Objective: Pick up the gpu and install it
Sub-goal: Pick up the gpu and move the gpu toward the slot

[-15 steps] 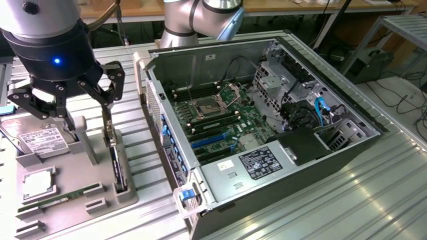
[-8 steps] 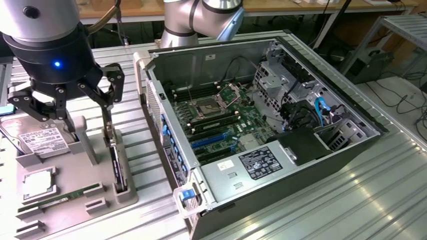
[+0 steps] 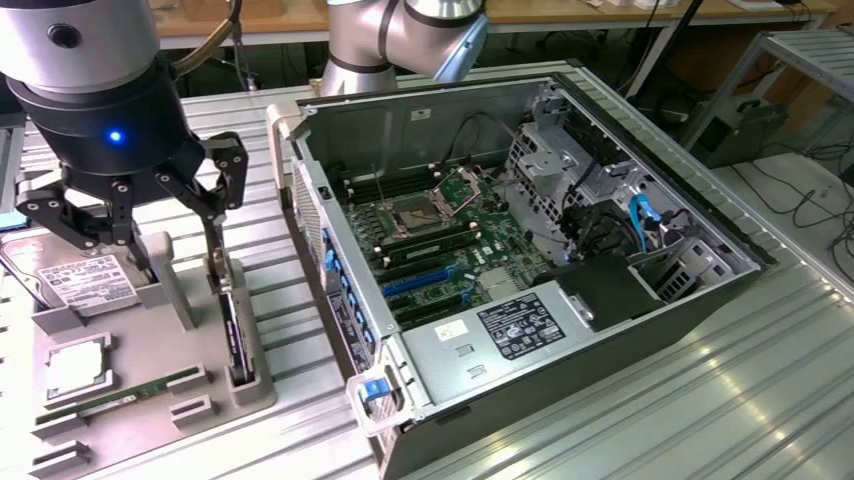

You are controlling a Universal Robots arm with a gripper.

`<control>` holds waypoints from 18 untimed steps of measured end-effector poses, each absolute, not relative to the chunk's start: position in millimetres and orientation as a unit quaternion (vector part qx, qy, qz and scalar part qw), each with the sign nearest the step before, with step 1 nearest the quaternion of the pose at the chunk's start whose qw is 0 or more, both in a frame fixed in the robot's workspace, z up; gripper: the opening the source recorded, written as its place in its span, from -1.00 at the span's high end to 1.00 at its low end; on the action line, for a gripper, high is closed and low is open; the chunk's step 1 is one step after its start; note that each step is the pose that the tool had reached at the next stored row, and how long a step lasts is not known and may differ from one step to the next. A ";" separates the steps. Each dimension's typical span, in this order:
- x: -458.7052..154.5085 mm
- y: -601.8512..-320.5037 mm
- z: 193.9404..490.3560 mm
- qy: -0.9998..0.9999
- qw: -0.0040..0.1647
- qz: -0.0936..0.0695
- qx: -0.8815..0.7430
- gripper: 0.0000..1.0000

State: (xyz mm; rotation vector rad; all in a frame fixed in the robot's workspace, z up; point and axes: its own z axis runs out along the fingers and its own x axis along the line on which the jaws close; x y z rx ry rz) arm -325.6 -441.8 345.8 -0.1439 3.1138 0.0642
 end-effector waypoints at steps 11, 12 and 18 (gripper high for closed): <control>-327.1 -443.1 340.3 0.998 0.012 0.021 -0.050 -0.20; -327.2 -443.2 339.8 0.998 0.012 0.021 -0.050 -0.20; -327.3 -443.4 336.3 0.998 0.012 0.021 -0.051 -0.20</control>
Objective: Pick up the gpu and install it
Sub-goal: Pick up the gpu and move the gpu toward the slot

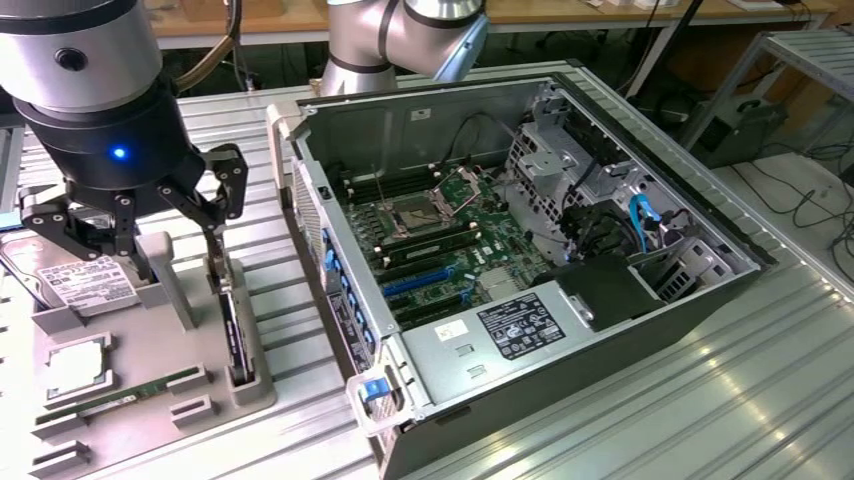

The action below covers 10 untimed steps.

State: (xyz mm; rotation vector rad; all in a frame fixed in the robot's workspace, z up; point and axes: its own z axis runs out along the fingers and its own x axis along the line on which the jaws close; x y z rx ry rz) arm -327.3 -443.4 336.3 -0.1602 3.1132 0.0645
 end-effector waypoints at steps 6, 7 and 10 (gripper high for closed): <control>-327.5 -443.7 333.8 0.998 0.012 0.021 -0.052 -0.20; -327.5 -443.8 333.4 0.998 0.012 0.021 -0.052 -0.20; -327.6 -444.0 332.2 0.998 0.012 0.021 -0.053 -0.20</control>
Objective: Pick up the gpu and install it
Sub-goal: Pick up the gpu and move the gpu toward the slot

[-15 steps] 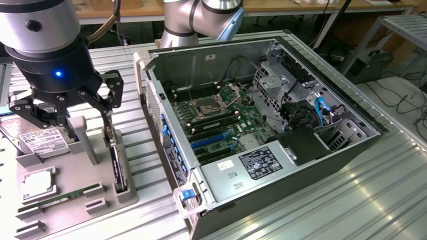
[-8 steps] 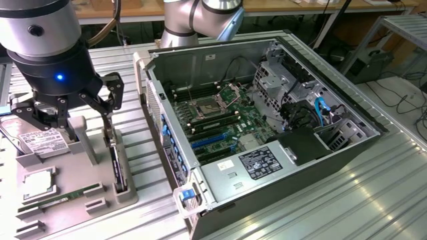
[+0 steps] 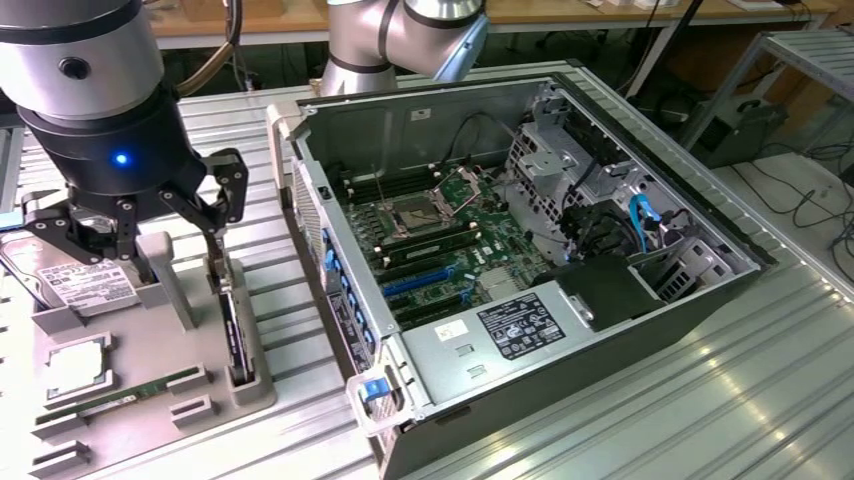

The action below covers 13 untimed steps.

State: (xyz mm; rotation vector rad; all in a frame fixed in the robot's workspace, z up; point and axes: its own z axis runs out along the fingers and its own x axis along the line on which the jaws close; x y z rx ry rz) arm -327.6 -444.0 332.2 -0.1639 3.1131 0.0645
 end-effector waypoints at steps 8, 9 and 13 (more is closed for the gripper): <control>-327.6 -445.6 328.6 0.998 0.012 0.021 -0.053 -0.20; -327.5 -445.9 327.7 0.998 0.012 0.020 -0.053 -0.20; -326.5 -446.6 325.8 0.998 0.012 0.020 -0.053 -0.20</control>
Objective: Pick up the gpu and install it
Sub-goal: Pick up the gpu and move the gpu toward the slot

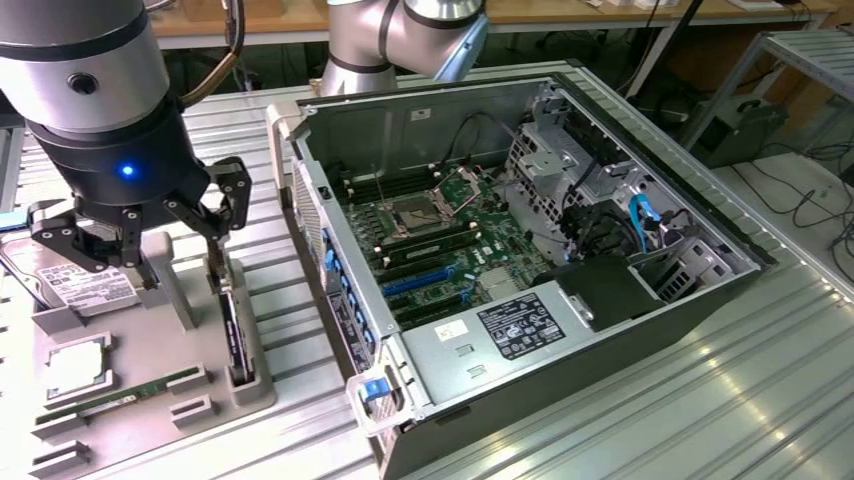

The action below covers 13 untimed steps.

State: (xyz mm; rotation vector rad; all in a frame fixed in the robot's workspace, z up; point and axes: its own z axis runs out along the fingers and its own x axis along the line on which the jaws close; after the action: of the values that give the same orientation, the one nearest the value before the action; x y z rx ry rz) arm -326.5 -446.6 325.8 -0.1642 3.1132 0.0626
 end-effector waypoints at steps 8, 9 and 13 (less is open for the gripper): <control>-320.3 -447.1 322.0 0.998 0.012 0.020 -0.053 -0.20; -319.8 -448.5 320.6 0.998 0.012 0.020 -0.053 -0.20; -317.6 -458.4 314.9 0.998 0.012 0.020 -0.053 -0.20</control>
State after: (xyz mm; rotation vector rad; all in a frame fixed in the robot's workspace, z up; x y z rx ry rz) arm -317.6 -458.4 314.9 -0.1640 3.1132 0.0626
